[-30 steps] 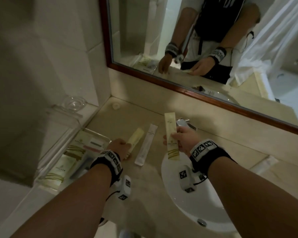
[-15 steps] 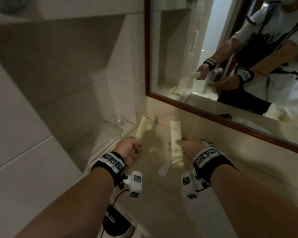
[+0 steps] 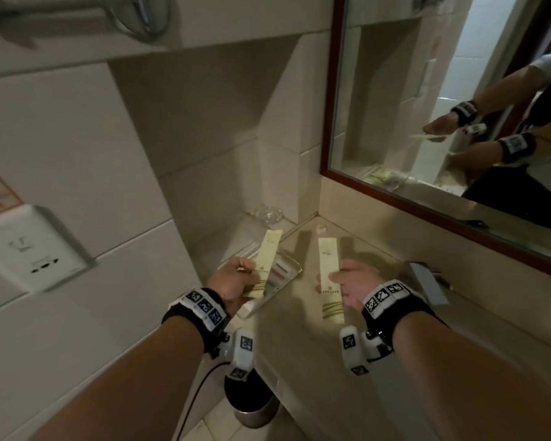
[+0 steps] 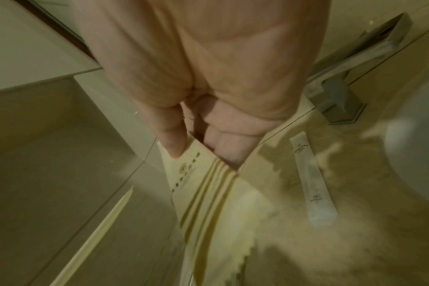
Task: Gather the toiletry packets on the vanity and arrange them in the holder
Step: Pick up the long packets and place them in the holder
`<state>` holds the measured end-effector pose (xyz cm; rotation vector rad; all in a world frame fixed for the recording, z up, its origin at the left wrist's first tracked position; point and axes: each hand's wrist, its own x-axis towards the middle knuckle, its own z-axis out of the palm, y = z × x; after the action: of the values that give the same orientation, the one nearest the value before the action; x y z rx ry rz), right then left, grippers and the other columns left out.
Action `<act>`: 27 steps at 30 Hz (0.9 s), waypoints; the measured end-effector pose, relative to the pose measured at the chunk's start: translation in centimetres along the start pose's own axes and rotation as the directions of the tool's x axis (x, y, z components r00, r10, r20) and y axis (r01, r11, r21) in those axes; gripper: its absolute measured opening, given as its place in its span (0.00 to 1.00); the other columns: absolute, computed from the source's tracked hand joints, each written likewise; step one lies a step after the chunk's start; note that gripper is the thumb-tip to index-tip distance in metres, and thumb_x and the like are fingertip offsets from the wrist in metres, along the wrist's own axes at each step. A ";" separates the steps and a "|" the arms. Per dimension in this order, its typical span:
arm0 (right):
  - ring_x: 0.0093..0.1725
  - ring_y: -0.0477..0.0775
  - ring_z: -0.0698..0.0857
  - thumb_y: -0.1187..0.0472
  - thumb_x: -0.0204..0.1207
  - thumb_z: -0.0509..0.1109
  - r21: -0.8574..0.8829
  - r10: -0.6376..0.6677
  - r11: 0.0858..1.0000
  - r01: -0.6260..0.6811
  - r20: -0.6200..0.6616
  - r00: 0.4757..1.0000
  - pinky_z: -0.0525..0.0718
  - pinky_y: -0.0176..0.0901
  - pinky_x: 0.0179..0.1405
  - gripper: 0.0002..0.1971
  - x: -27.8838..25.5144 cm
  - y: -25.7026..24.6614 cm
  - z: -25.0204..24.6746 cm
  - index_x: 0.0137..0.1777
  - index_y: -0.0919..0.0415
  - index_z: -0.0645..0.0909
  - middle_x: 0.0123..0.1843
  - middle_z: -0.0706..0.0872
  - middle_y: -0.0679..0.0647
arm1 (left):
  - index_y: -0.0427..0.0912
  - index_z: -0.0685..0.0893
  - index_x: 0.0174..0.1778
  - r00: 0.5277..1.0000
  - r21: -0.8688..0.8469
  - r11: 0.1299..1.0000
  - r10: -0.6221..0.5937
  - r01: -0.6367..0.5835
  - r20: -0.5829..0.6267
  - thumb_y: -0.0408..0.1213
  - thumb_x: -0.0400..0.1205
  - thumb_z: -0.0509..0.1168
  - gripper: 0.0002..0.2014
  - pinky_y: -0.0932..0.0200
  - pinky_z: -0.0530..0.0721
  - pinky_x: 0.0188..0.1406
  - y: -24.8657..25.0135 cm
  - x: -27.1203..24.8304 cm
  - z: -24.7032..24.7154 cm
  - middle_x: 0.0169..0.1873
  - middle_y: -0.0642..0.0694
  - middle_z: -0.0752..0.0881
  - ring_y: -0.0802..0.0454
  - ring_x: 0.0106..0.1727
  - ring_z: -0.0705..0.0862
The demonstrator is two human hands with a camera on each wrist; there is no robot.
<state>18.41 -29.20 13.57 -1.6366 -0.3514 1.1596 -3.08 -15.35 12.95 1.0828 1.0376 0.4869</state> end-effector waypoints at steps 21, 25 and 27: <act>0.44 0.62 0.87 0.68 0.83 0.67 -0.108 0.066 0.991 -0.083 -0.157 0.985 0.86 0.53 0.38 0.10 8.6 -0.6 11.9 0.63 0.63 0.82 0.46 0.87 0.61 | 0.41 0.89 0.50 0.991 0.155 0.979 -0.129 0.131 -0.024 0.30 0.80 0.72 0.05 0.35 0.90 0.48 -1.8 11.0 -12.8 0.47 0.35 0.91 0.35 0.47 0.92; 0.44 0.61 0.87 0.62 0.84 0.67 -0.051 0.075 0.995 -0.090 -0.234 0.969 0.87 0.54 0.37 0.09 9.7 -0.5 11.8 0.61 0.62 0.82 0.45 0.88 0.61 | 0.41 0.88 0.51 0.994 0.153 0.982 -0.109 0.108 0.001 0.31 0.80 0.72 0.05 0.34 0.90 0.50 -2.6 12.9 -12.6 0.49 0.36 0.89 0.37 0.45 0.91; 0.40 0.60 0.86 0.62 0.85 0.65 -0.062 0.068 0.994 -0.086 -0.258 0.964 0.85 0.51 0.36 0.05 10.4 -0.4 11.6 0.56 0.62 0.82 0.42 0.86 0.60 | 0.44 0.88 0.47 0.995 0.186 0.977 -0.103 0.103 -0.014 0.32 0.81 0.72 0.03 0.38 0.90 0.51 -3.1 13.7 -12.1 0.46 0.38 0.90 0.38 0.44 0.92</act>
<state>14.16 -14.96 8.88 -1.8526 -0.1667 0.9867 -7.61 -0.38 3.03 1.1864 1.1539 0.3127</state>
